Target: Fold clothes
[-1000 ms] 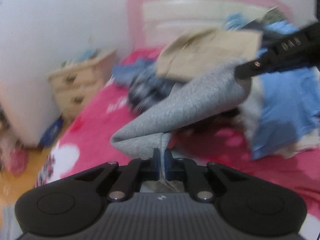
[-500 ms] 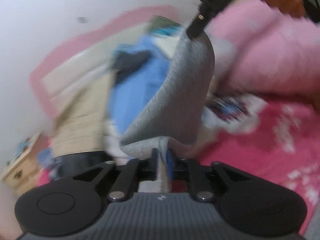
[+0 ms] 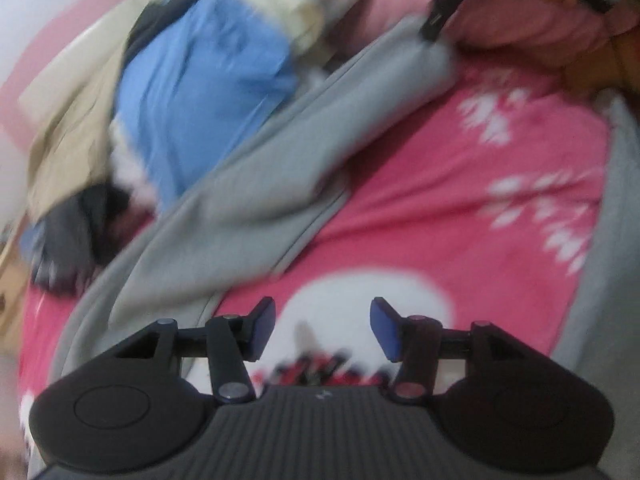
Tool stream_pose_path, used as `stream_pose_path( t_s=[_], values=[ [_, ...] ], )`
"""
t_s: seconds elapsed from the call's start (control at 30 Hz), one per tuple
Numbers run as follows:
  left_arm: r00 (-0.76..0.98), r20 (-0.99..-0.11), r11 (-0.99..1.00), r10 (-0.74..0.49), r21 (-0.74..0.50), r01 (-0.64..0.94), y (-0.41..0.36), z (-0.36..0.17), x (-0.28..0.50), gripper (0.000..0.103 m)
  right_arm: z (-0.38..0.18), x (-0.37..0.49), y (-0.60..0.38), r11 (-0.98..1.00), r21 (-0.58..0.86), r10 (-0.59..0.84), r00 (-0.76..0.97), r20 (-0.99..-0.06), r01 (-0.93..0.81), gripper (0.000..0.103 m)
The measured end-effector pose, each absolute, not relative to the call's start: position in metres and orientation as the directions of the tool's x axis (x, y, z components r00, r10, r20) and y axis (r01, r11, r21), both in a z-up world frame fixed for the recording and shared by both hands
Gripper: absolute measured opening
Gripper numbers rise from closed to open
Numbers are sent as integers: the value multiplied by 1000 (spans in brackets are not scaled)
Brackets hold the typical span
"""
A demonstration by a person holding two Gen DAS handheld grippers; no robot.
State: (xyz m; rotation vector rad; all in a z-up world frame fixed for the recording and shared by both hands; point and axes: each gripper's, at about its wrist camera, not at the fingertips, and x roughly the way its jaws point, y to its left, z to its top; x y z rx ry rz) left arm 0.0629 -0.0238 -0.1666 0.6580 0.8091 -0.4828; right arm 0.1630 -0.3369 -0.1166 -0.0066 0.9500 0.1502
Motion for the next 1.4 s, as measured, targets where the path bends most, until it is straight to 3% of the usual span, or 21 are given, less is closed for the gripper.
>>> stream_pose_path(
  t_s=[0.17,0.27,0.47,0.53,0.63,0.7,0.77,0.83,0.93,1.07,1.13,1.2,1.23,1.27,1.4],
  values=[
    [643,-765,738,-34,415,532,7,-170,86,54,-84,151,-345,989,73,141,659,-739,-130,4],
    [682,-731,725,13,476,497,21,-168,98,54,-51,153,-352,992,65,126,753,-646,-111,4],
    [697,-717,708,27,506,493,24,-176,127,52,-3,190,-359,996,87,59,860,-507,-17,7],
    [687,-726,695,15,502,515,20,-182,132,50,-5,188,-350,991,125,110,846,-522,-52,7],
    [663,-748,683,19,495,538,17,-194,136,44,-28,171,-324,972,110,229,754,-615,-205,10],
    [657,-753,687,11,484,543,17,-198,138,38,-51,154,-295,931,8,277,692,-667,-366,18],
    [648,-762,695,1,466,547,17,-201,139,10,-76,132,-264,836,-145,290,651,-702,-529,31],
    [644,-765,700,11,466,542,14,-200,139,1,-101,110,-232,690,-281,289,609,-738,-668,35],
    [649,-760,685,-13,467,560,15,-193,129,0,-136,87,-196,463,-477,230,620,-750,-747,47],
    [647,-761,680,-53,447,581,21,-179,112,0,-170,98,-179,345,-636,111,703,-702,-690,51],
    [646,-760,678,-73,437,591,25,-172,103,0,-183,108,-179,314,-671,65,721,-690,-671,50],
    [644,-760,675,-93,427,602,28,-165,94,0,-189,117,-182,297,-699,23,736,-676,-651,41],
    [643,-759,673,-103,422,607,30,-162,90,0,-187,118,-187,304,-708,8,744,-668,-638,13],
    [641,-759,671,-113,418,612,31,-159,85,0,-185,120,-192,310,-716,-8,752,-659,-625,4],
    [619,-778,658,-110,409,632,39,-167,75,1,-131,141,-204,455,-728,-4,816,-578,-513,4]
  ],
)
